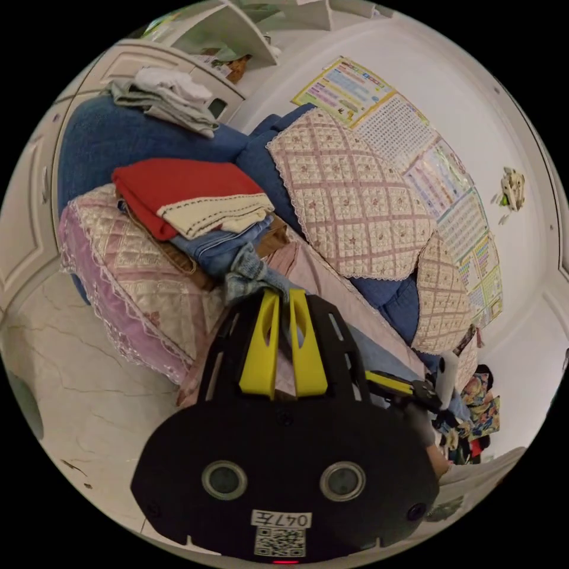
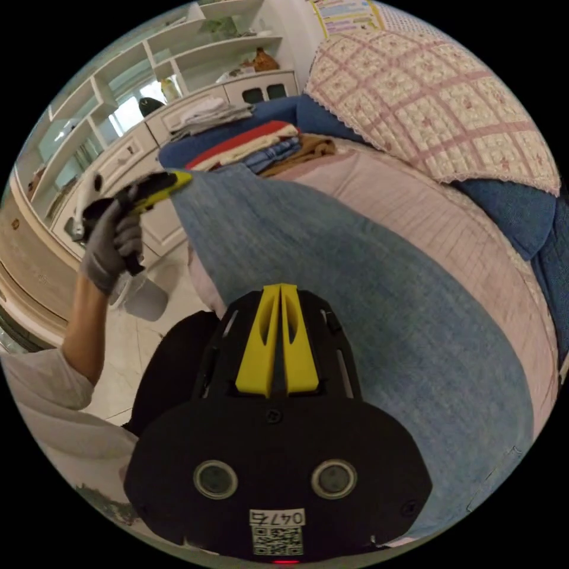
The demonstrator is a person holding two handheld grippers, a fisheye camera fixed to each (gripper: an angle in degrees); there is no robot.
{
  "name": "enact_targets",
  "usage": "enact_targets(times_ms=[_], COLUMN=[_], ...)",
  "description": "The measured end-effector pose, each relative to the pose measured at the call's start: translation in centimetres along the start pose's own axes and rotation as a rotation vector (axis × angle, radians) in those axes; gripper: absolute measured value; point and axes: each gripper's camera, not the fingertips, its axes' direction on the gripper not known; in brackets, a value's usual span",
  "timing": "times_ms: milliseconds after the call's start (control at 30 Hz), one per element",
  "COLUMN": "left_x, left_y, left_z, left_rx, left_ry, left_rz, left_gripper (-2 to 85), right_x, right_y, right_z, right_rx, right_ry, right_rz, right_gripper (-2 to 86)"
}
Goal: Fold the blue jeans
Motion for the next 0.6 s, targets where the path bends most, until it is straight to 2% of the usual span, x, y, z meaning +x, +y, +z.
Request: enact_targets(times_ms=[133,233,333,400,533,600], left_x=[6.6,12.0,18.4,25.1,38.0,47.4], left_y=[-0.2,-0.5,-0.8,-0.7,1.0,3.9], left_z=[-1.8,-3.1,-4.1,-4.7,-4.7,-3.0], left_rx=[-0.004,-0.013,-0.007,0.001,0.005,-0.034], left_ry=[-0.055,-0.071,-0.07,-0.081,-0.115,-0.108], left_rz=[0.072,0.13,0.184,0.277,0.527,0.736], left_gripper=[-0.3,-0.2,-0.3,-0.4,-0.3,-0.3], right_x=[1.4,1.8,2.7,3.9,8.5,10.8], right_y=[0.9,1.7,1.9,2.7,6.8,9.6], right_z=[-0.1,-2.6,-0.2,-2.0,-11.5,-15.4], right_rx=[-0.024,0.095,-0.031,0.015,0.322,0.442], right_ry=[-0.072,-0.036,-0.036,-0.096,-0.102,-0.085], right_rz=[0.054,0.075,0.07,0.105,0.284,0.379], right_gripper=[-1.3,-1.3,-1.3,-1.3,-1.3,-1.3])
